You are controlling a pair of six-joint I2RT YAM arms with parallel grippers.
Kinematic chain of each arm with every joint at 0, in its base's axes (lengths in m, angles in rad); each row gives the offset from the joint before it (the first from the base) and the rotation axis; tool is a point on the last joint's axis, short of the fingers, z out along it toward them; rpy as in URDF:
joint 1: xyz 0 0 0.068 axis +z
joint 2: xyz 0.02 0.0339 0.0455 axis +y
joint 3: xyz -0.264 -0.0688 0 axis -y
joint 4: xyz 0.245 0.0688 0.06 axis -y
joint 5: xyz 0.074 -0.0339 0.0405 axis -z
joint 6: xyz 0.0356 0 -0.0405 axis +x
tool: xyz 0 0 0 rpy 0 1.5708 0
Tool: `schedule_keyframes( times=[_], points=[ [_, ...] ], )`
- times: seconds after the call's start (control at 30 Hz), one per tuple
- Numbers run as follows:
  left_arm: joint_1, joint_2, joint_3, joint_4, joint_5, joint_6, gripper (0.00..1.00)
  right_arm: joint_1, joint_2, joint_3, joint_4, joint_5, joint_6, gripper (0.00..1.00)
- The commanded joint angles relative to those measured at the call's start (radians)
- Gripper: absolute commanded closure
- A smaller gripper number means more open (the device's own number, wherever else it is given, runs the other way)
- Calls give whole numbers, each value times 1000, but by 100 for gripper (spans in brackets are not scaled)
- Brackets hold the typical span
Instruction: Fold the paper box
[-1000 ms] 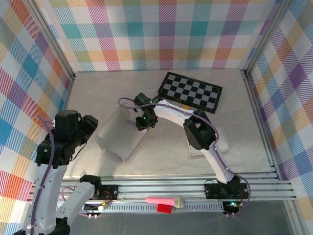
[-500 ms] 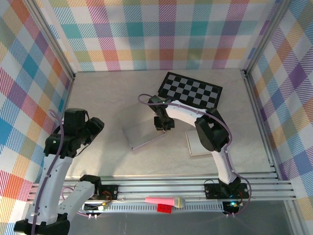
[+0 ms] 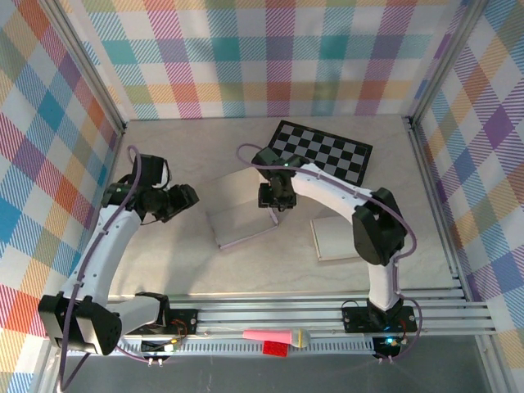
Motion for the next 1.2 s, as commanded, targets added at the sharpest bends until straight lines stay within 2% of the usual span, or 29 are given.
schedule_keyframes(
  times=[0.0, 0.17, 0.33, 0.53, 0.7, 0.93, 1.17],
  points=[
    [-9, 16, 65, -37, 45, 151, 41, -37, -72, -8, 36, -70, -192, 45],
    [-11, 82, 106, -103, 37, 276, 41, -147, -139, -40, 93, -310, -422, 43],
    [-16, 129, 124, -119, 23, 350, 38, -193, -116, 19, 54, -384, -591, 41],
    [-16, 194, 139, -101, 4, 372, 37, -215, -15, 120, 35, -365, -599, 41],
    [-17, 229, 136, -66, 4, 362, 37, -218, 63, 208, 25, -427, -594, 41],
    [-34, 269, 131, -28, 20, 346, 38, -218, 84, 205, 42, -452, -586, 41],
    [-41, 288, 130, -3, -12, 329, 43, -218, 111, 212, 54, -469, -600, 43]
  ],
)
